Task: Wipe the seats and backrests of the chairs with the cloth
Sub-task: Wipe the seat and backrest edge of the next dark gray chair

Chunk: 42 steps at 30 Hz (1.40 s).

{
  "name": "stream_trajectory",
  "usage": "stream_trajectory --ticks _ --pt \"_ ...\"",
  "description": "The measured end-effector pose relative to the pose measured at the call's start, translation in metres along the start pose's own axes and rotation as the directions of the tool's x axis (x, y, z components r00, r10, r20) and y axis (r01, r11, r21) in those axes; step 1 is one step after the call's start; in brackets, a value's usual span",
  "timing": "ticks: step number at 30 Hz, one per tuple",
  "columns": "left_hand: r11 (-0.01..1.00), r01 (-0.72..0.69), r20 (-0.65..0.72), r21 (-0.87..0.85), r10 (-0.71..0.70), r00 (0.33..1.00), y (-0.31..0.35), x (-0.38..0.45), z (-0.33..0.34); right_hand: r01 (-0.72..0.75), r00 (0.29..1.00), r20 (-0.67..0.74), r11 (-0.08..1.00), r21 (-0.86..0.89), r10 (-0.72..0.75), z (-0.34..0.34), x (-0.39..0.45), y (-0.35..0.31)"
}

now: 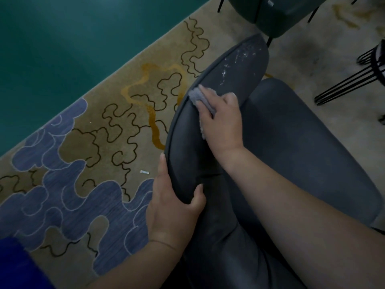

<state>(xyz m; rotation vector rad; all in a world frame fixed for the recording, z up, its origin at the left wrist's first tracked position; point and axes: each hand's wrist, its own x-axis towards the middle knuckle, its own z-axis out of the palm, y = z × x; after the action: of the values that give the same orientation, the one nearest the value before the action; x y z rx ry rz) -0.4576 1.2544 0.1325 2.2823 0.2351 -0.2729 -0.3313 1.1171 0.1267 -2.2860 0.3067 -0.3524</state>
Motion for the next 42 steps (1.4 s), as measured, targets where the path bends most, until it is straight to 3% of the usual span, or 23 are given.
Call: stream_trajectory --ticks 5,7,10,11,14,17,18,22,23,25,28,36,42 --pt "1.000 0.000 0.009 -0.009 0.001 1.000 0.003 -0.001 -0.002 -0.260 0.963 -0.069 0.965 0.021 0.261 -0.025 -0.028 0.031" --pt "1.000 -0.002 0.005 0.012 0.002 1.000 0.003 -0.001 -0.003 -0.193 0.976 -0.096 0.980 0.051 0.198 -0.019 -0.013 0.016" --pt "1.000 -0.014 -0.004 0.013 0.014 1.000 0.002 -0.001 -0.003 0.086 0.991 0.110 0.995 -0.058 -0.079 -0.003 0.019 -0.015" --pt "1.000 -0.017 -0.003 0.007 0.017 1.000 0.002 -0.001 -0.003 0.122 0.981 0.165 0.986 -0.114 -0.103 0.000 0.025 -0.016" --pt "1.000 -0.015 0.010 -0.008 0.015 1.000 0.001 -0.002 -0.004 -0.003 0.994 0.108 0.993 -0.116 0.016 -0.009 0.020 0.008" --pt "0.999 -0.013 0.034 -0.031 0.014 0.999 0.002 -0.002 -0.004 -0.252 0.967 -0.035 0.967 0.046 0.254 -0.025 0.000 0.028" --pt "0.999 -0.012 0.037 -0.033 0.013 0.999 0.003 -0.002 -0.004 -0.271 0.959 -0.053 0.957 0.103 0.278 -0.025 -0.004 0.027" --pt "1.000 -0.015 0.020 -0.005 0.015 1.000 0.002 -0.001 -0.005 0.000 0.997 0.073 0.994 0.109 -0.008 -0.012 -0.039 0.010" --pt "1.000 -0.015 0.023 -0.002 0.015 1.000 0.002 -0.002 -0.005 -0.016 0.996 0.083 0.995 0.101 0.008 -0.012 -0.050 0.014" --pt "1.000 -0.009 0.031 -0.005 0.009 0.999 0.004 -0.001 -0.005 -0.182 0.982 0.073 0.979 0.089 0.176 -0.021 -0.072 0.030" --pt "1.000 0.025 0.053 -0.001 -0.025 0.998 0.006 -0.002 -0.006 -0.407 0.904 0.150 0.914 0.013 0.400 -0.045 -0.110 0.057" --pt "0.996 0.091 0.064 -0.002 -0.091 0.994 0.007 0.002 -0.009 -0.411 0.911 0.116 0.889 0.203 0.395 -0.050 -0.070 0.033" --pt "0.997 0.021 0.149 0.077 -0.032 0.988 0.019 0.043 -0.019 -0.438 0.889 -0.016 0.861 0.258 0.458 -0.048 -0.046 0.038"
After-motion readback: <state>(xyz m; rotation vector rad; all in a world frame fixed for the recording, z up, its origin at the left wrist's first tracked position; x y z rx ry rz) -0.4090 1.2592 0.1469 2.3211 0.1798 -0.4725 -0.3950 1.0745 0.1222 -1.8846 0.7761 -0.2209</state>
